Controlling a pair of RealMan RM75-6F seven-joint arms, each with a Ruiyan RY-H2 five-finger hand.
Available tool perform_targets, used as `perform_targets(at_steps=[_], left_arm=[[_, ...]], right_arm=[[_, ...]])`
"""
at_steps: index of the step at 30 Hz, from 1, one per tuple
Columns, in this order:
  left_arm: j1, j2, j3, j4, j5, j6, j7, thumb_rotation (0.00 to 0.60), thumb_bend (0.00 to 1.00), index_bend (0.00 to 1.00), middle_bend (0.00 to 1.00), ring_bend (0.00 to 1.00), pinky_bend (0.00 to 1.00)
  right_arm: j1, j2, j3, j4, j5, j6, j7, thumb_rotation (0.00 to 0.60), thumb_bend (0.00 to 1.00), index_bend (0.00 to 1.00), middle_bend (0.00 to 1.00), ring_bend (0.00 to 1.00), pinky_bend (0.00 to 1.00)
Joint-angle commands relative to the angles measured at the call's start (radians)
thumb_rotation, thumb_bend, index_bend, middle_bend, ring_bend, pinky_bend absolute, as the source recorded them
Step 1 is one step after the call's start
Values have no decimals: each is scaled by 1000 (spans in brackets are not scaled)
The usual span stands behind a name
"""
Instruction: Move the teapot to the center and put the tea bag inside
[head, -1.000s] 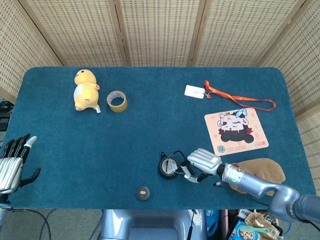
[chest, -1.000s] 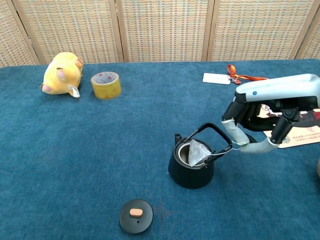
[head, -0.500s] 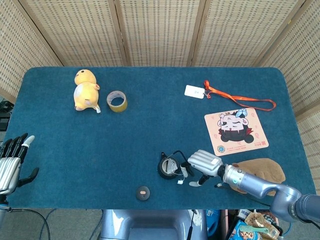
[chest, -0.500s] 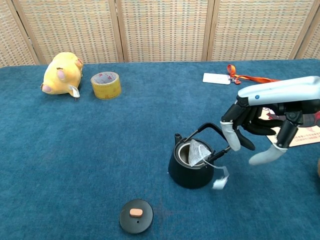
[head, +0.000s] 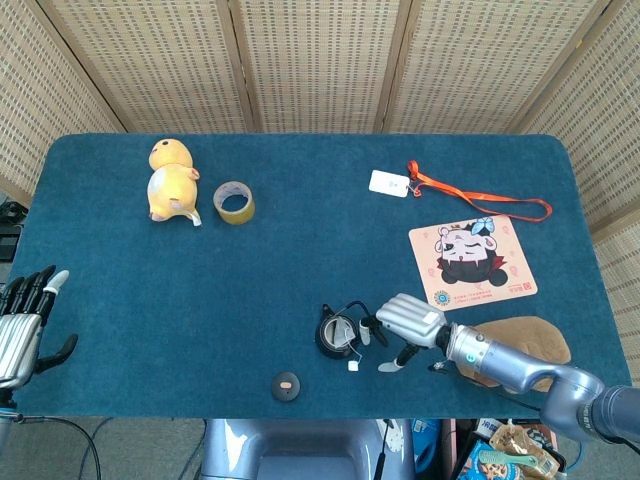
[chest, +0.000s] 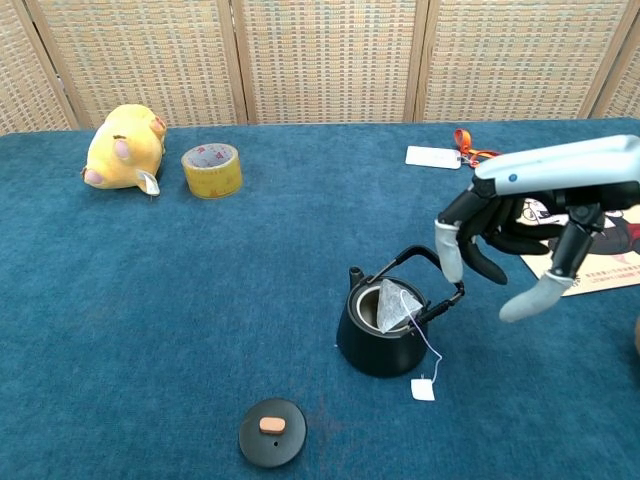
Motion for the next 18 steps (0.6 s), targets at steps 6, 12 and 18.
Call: perform_targets(at_steps=[6,12,18], left_arm=[[0,7,-11,3,-10,9,-3,600,352,27,0,0,0],[1,9,-14,2,-14,9,-4,600,353,27,0,0,0],[1,8,-13,4,-18,7,-6,600,353,27,0,0,0]], right_arm=[[52,19,6,-14,1,-66,11,403,591,414,870,903,960],[93,25,1,-31,2,-132,0,312,695,365,988,997,1000],[109,24,6,-39,22,-162,-28,238,751,273,1000,1000,1000]])
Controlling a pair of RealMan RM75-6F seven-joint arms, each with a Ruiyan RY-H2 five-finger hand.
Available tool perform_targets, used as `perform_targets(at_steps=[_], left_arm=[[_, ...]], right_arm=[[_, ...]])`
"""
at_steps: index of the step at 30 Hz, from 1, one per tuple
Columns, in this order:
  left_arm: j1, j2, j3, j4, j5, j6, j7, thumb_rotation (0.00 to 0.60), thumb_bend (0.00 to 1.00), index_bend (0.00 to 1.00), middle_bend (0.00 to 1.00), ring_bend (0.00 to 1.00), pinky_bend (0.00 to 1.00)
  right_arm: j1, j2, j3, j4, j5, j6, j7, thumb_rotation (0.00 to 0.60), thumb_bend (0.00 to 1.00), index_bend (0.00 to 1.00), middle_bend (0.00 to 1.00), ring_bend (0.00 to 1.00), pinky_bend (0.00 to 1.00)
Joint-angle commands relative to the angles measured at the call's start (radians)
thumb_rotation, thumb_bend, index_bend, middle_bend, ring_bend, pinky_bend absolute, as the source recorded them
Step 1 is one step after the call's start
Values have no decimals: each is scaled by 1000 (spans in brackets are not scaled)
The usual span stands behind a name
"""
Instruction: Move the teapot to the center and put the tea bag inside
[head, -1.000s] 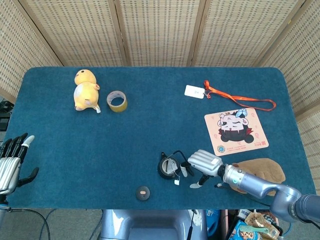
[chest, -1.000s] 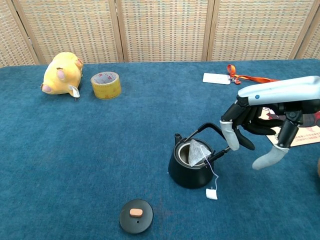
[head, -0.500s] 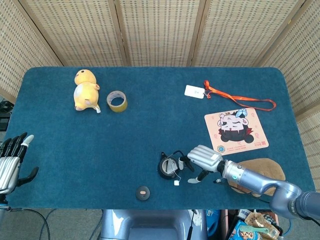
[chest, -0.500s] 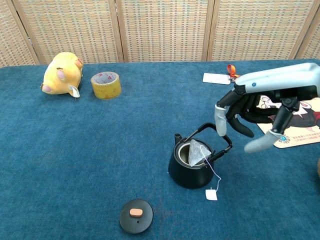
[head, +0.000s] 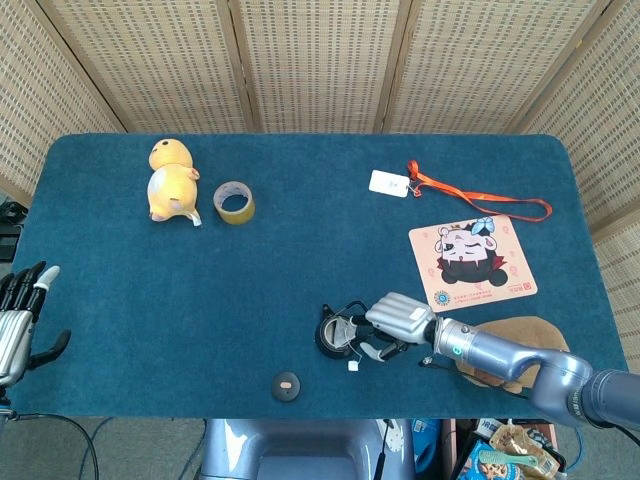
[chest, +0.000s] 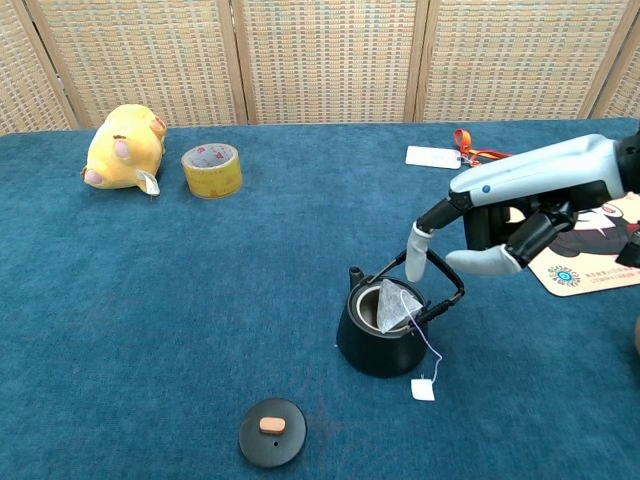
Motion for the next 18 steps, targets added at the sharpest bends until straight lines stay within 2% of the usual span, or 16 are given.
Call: perform_targets(at_steps=[1,5,18], left_arm=[[1,0,0,1,-1,0,-2,600,353,27,0,0,0],[2,0,1,4,-1,1,-6,600,353,27,0,0,0],[7,2,5,12,-2,-1,-24,600,353,27,0,0,0]], right_arm=[[5,-2,3,-4,9,-9,-13,229,759,255,1000,1000,1000],[12,-6,1,-14,17,-29,-37,188,767,220,1000,1000,1000],[31,-38,-1,-19,59,-108,-134,184,768,206,1000,1000,1000]])
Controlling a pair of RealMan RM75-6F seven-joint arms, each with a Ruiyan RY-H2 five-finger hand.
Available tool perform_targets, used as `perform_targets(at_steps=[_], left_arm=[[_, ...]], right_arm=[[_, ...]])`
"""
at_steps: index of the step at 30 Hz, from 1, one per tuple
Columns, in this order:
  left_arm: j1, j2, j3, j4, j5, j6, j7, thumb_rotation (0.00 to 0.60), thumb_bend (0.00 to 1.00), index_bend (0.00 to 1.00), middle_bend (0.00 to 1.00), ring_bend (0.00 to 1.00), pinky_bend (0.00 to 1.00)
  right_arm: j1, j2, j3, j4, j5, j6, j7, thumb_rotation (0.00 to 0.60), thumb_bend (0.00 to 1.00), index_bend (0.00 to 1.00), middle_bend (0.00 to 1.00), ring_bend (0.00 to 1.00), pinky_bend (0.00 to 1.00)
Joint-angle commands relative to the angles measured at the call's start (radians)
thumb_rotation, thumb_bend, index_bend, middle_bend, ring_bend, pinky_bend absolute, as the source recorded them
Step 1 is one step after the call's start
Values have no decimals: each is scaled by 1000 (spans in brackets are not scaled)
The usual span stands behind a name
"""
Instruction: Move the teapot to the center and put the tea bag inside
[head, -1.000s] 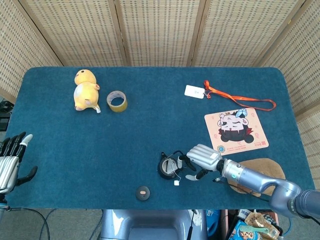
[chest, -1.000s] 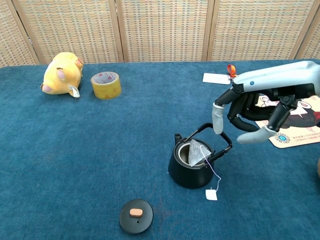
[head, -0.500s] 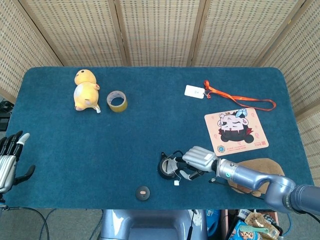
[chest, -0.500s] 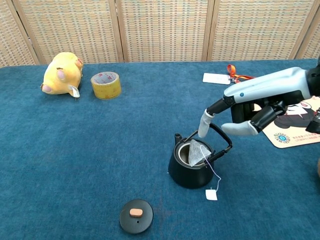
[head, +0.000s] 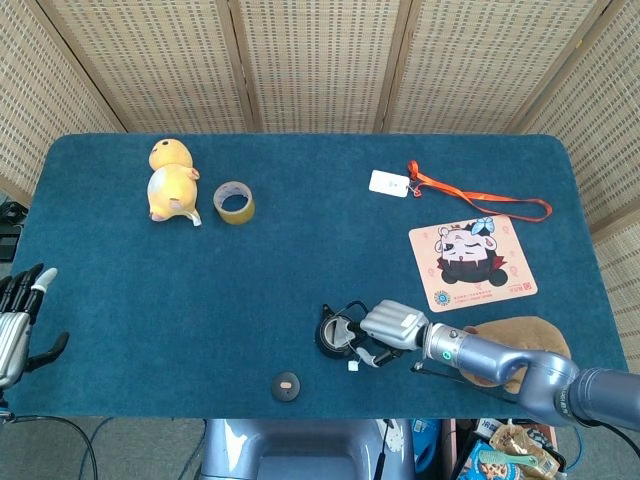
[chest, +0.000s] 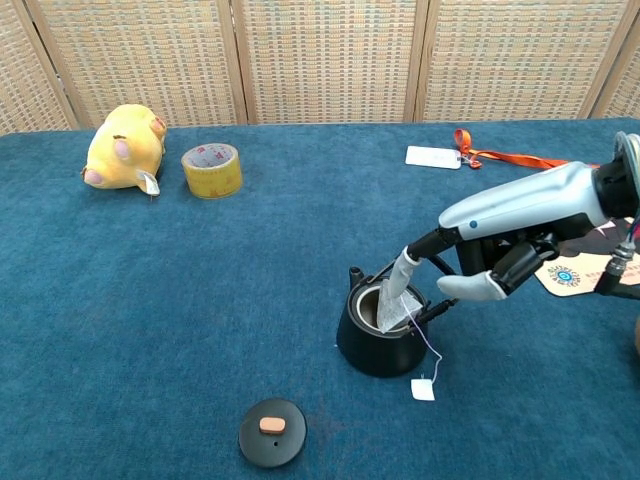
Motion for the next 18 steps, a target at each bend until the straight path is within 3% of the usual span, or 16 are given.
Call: perform_targets(at_steps=[1,18], left_arm=[[1,0,0,3,-3,-1,-2,600,353,27,0,0,0],[3,-1,3,18,-6,-10,-20,600,352,27,0,0,0]], right_arm=[[5,-9,-3,2,10,-20,-18,184,768,203,1000,1000,1000],[26,-54,16,19,73,-92,-112,184,767,193,1000,1000,1000]])
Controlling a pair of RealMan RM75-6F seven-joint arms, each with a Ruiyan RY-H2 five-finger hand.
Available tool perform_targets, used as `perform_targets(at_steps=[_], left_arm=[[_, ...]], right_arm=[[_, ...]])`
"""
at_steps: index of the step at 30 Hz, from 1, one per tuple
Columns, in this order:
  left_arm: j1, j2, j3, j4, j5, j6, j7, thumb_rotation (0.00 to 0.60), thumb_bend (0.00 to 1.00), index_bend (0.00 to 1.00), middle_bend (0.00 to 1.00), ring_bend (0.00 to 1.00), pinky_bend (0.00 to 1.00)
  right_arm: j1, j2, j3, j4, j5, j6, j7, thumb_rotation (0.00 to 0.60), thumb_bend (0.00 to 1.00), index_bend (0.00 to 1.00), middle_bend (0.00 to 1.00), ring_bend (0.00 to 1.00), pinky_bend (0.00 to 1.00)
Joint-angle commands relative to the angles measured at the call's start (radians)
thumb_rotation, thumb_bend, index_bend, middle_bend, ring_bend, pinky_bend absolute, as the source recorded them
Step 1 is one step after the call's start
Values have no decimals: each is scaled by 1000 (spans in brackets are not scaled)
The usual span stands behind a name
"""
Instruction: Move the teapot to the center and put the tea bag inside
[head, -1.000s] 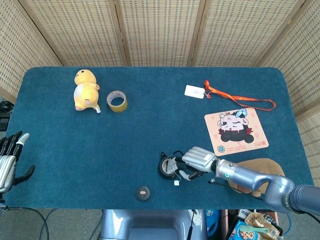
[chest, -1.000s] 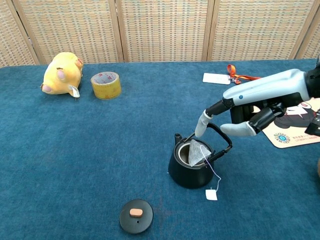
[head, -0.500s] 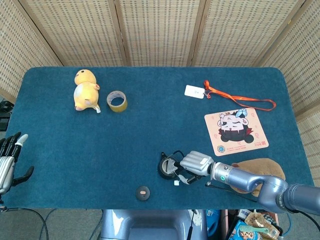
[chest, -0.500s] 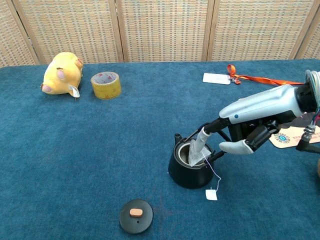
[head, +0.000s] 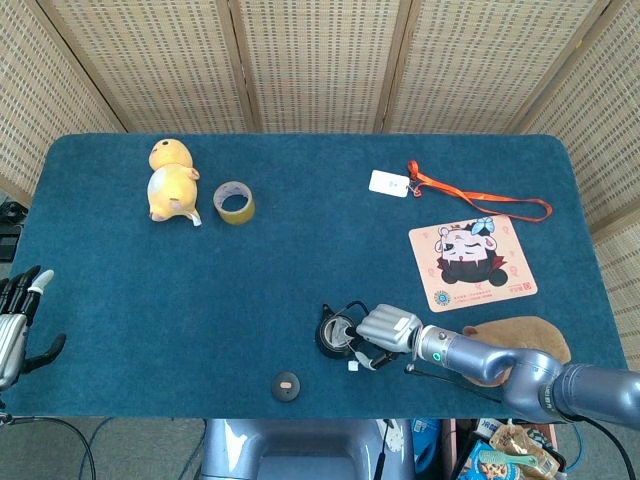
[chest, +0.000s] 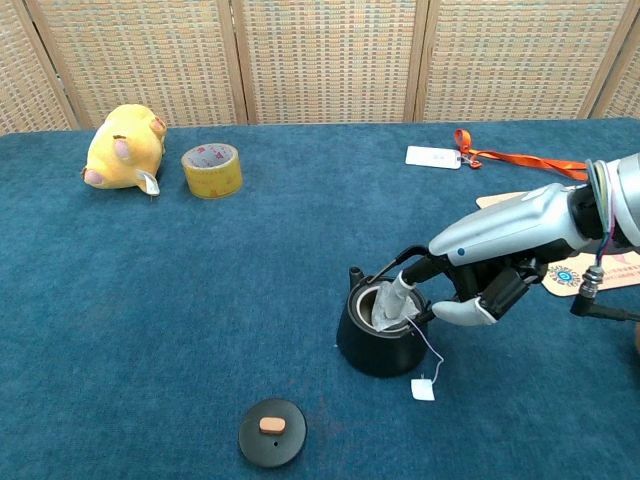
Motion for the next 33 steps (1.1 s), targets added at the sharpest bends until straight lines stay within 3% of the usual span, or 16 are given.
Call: perform_targets(at_steps=[1,17,33], left_arm=[[-1,1,1,1,-1,-4,-4,600,352,27,0,0,0],[2,1,2,12,2,-4,-17,600,353,27,0,0,0],[2,0,3,16,7,-6,-24,600,353,27,0,0,0]], right_arm=[[2,-9,8,6,12,-6,-14,183,767,192,1000,1000,1000],[1,-44,31,17,91,-49,-135,184,767,182,1000,1000,1000],[-5,-4,42,-57,135,-65,-206,182,768,182,1000,1000,1000]])
